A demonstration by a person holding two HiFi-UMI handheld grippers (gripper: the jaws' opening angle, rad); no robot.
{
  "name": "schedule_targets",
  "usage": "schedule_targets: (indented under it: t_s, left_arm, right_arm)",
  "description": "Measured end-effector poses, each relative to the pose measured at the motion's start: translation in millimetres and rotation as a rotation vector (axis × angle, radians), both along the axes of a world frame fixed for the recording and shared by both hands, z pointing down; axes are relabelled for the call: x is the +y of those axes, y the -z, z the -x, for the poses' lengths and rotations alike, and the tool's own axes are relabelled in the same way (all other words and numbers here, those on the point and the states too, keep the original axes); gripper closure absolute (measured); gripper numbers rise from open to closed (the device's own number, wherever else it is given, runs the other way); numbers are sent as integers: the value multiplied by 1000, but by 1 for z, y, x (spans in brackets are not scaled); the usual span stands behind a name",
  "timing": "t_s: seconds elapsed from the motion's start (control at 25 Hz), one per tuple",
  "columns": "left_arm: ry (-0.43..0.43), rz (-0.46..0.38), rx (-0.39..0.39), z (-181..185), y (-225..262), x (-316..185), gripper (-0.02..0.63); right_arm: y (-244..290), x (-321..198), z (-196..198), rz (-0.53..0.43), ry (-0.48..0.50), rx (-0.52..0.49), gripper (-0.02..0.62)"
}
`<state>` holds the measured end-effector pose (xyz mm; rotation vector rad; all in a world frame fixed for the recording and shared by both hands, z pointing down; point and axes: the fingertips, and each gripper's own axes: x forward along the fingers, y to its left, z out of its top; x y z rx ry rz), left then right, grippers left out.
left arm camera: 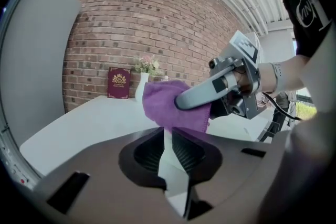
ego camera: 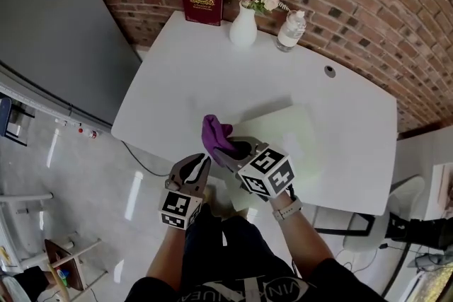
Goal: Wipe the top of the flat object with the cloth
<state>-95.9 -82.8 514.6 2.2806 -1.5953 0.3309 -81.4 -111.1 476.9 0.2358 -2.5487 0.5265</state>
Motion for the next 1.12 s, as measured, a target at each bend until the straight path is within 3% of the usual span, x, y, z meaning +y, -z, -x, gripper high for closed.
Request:
schedule_targets:
  t_s: [0.08, 0.2, 0.28, 0.4, 0.64, 0.8, 0.96, 1.12]
  left_arm:
    - [-25, -7, -6, -1, 3, -5, 571]
    - [-92, -15, -29, -10, 4, -14, 571]
    - [-123, -12, -39, -17, 3, -18, 571]
    - [-152, 20, -65, -23, -6, -23, 571]
    - [-189, 63, -134, -28, -22, -30, 571]
    - [-188, 87, -183, -26, -30, -29, 572]
    - [-174, 83, -141, -27, -31, -29, 572]
    - [-181, 79, -130, -30, -30, -30, 572]
  right_arm:
    - [-21, -9, -4, 17, -26, 96, 528]
    - [-44, -27, -18, -70, -66, 260, 528]
    - [-48, -31, -22, -119, -64, 307, 528]
    - [-47, -29, -18, -146, -48, 321, 528]
    - [-52, -41, -28, -98, -108, 275, 528]
    - [-53, -46, -34, -138, -95, 303, 528]
    - [-53, -49, -38, -208, -50, 339, 528]
    - [-56, -65, -61, -214, -74, 372, 528]
